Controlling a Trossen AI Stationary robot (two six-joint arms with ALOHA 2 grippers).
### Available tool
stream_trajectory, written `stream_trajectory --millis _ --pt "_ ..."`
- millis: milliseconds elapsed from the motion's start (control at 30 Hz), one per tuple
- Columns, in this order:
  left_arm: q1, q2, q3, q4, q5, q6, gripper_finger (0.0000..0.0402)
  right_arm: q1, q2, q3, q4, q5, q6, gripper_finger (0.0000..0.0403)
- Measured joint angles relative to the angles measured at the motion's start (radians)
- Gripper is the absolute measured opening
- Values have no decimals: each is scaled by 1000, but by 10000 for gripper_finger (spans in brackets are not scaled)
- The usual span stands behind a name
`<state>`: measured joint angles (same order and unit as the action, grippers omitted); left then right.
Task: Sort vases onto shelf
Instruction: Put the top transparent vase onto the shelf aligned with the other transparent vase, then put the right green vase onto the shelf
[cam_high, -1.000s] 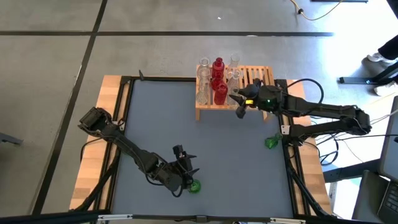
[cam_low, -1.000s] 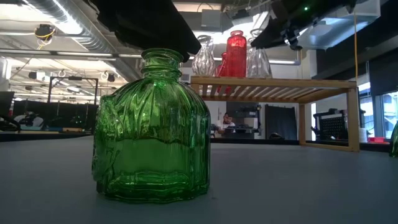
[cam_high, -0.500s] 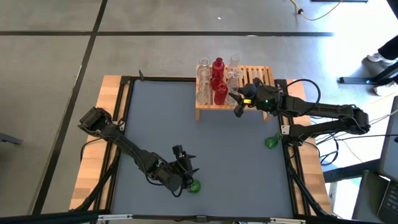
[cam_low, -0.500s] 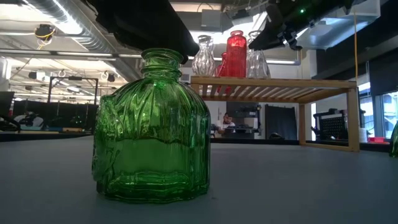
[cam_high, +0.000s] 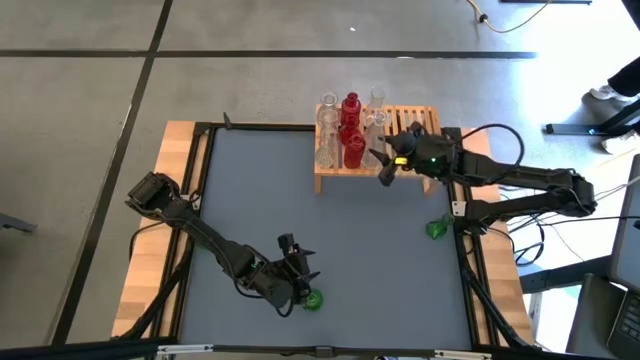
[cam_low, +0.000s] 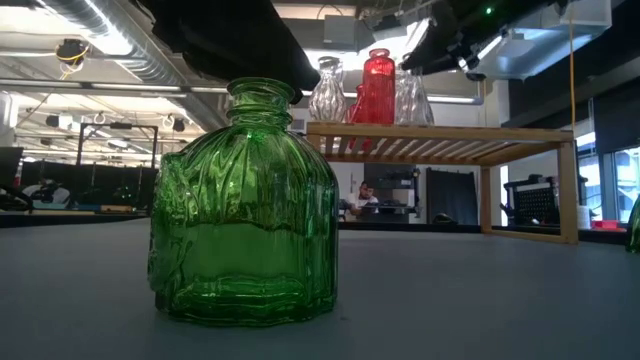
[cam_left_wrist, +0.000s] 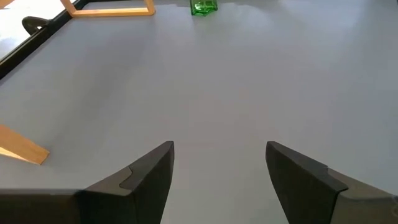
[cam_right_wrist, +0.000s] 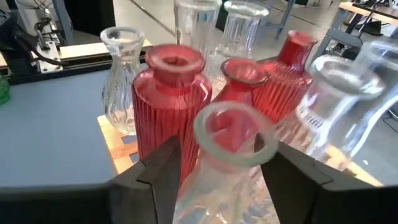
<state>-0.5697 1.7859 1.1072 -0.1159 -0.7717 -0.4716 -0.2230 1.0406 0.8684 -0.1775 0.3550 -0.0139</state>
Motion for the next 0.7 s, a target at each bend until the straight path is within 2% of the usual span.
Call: stream_trajectory --millis 133,367,533,700 --pt "0 0 0 0 0 0 248 0 -5 79 -119 0 -15 199" --pt "0 0 0 -1 7 1 248 38 -5 295 -519 -58 87 200" --pt "2 0 0 -2 7 1 248 160 -16 422 -777 -72 229 200" --pt "2 0 0 -1 7 1 248 334 -31 443 -986 -88 465 200"
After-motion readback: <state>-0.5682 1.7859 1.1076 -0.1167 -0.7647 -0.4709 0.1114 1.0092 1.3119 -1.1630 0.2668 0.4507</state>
